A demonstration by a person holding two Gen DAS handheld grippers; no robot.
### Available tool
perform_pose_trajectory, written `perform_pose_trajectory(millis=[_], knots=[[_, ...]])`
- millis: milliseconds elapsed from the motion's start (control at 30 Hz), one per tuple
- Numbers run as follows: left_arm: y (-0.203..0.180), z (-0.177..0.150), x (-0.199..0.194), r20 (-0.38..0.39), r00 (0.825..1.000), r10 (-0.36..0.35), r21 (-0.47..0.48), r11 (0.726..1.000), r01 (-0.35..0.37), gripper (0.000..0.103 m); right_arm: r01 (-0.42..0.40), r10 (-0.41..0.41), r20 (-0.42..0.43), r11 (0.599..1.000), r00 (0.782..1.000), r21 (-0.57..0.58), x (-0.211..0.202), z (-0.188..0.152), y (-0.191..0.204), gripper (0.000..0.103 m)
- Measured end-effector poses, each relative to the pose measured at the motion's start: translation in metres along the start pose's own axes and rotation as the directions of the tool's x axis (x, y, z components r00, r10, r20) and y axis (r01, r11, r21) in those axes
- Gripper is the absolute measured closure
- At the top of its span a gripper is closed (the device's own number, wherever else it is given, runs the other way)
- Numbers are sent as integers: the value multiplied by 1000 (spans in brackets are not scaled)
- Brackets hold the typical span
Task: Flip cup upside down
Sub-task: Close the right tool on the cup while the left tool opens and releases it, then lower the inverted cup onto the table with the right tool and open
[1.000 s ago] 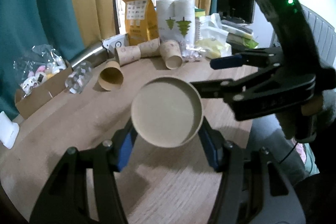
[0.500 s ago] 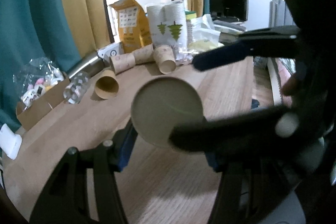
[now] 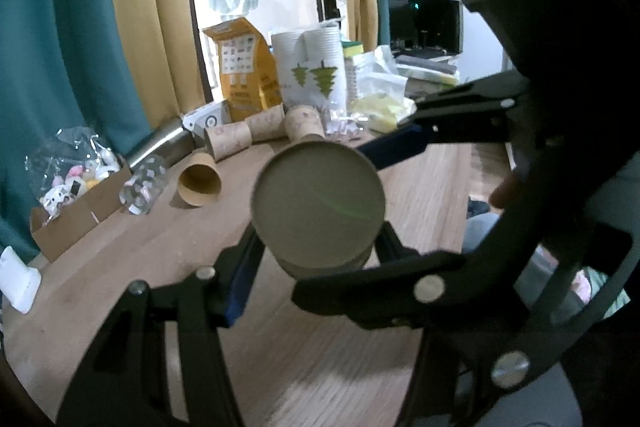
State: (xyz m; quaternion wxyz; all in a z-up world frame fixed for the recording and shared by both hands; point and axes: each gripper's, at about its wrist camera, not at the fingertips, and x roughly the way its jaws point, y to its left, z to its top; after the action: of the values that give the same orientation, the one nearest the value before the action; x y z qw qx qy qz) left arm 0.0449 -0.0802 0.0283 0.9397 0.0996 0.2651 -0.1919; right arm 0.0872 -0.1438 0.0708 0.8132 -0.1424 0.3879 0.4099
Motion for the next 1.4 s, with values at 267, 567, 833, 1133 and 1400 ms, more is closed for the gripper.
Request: perform_pose_trajectory(millis=[267, 567, 833, 1133, 1400], knots=[[-3, 0, 0, 0, 1000, 0, 4, 1000, 0, 45, -3, 3, -3, 1000, 1000, 26, 2, -3, -6, 29], [-3, 0, 2, -3, 1000, -4, -28, 1000, 4, 43, -46, 44, 20, 996, 999, 72, 2, -6, -12, 32], [3, -13, 1, -21, 999, 25, -105, 994, -28, 42, -59, 38, 115, 981, 993, 185, -11, -4, -32, 34], [28, -43, -21, 57, 979, 194, -365, 917, -160, 43, -14, -50, 161, 927, 986, 374, -3, -32, -60, 34], [38, -60, -36, 94, 927, 363, -465, 839, -282, 43, 6, -96, 182, 895, 979, 445, 10, -58, -48, 34]])
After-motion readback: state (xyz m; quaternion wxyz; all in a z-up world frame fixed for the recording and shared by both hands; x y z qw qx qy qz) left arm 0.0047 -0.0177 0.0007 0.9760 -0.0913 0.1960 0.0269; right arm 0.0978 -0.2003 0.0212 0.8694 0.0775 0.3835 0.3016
